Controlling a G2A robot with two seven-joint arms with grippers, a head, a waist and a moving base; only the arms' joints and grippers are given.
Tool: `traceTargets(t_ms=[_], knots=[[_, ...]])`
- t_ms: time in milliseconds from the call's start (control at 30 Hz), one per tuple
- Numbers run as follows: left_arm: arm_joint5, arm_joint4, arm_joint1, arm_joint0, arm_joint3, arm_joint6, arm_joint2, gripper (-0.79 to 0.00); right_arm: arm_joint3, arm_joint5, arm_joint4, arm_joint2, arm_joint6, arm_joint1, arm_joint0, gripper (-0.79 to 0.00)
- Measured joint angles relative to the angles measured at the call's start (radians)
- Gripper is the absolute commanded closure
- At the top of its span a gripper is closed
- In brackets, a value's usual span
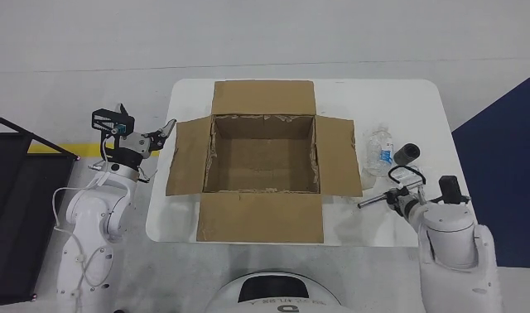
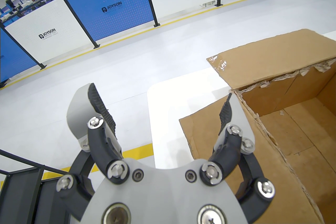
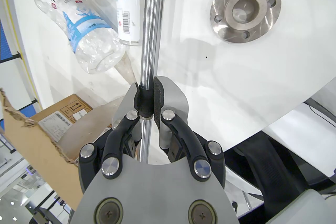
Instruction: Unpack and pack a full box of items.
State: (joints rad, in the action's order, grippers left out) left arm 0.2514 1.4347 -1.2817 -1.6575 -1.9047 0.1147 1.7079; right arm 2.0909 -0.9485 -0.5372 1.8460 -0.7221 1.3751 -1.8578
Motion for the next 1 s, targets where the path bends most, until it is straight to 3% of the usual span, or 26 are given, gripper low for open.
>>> traceTargets(t_ms=[267, 633, 833, 1000], knots=[[0.0, 0.0, 0.0, 0.0, 0.0, 0.0, 0.0, -0.785, -0.02, 0.203, 0.248, 0.097, 0.156, 0.023, -0.076, 0.0], [0.0, 0.0, 0.0, 0.0, 0.0, 0.0, 0.0, -0.785, -0.064, 0.311, 0.326, 0.107, 0.201, 0.02, -0.062, 0.0], [0.0, 0.0, 0.0, 0.0, 0.0, 0.0, 0.0, -0.785, -0.032, 0.463, 0.459, 0.144, 0.263, 0.032, -0.125, 0.0], [0.0, 0.0, 0.0, 0.0, 0.0, 0.0, 0.0, -0.785, 0.02, 0.613, 0.557, 0.169, 0.21, 0.034, -0.2, 0.0]])
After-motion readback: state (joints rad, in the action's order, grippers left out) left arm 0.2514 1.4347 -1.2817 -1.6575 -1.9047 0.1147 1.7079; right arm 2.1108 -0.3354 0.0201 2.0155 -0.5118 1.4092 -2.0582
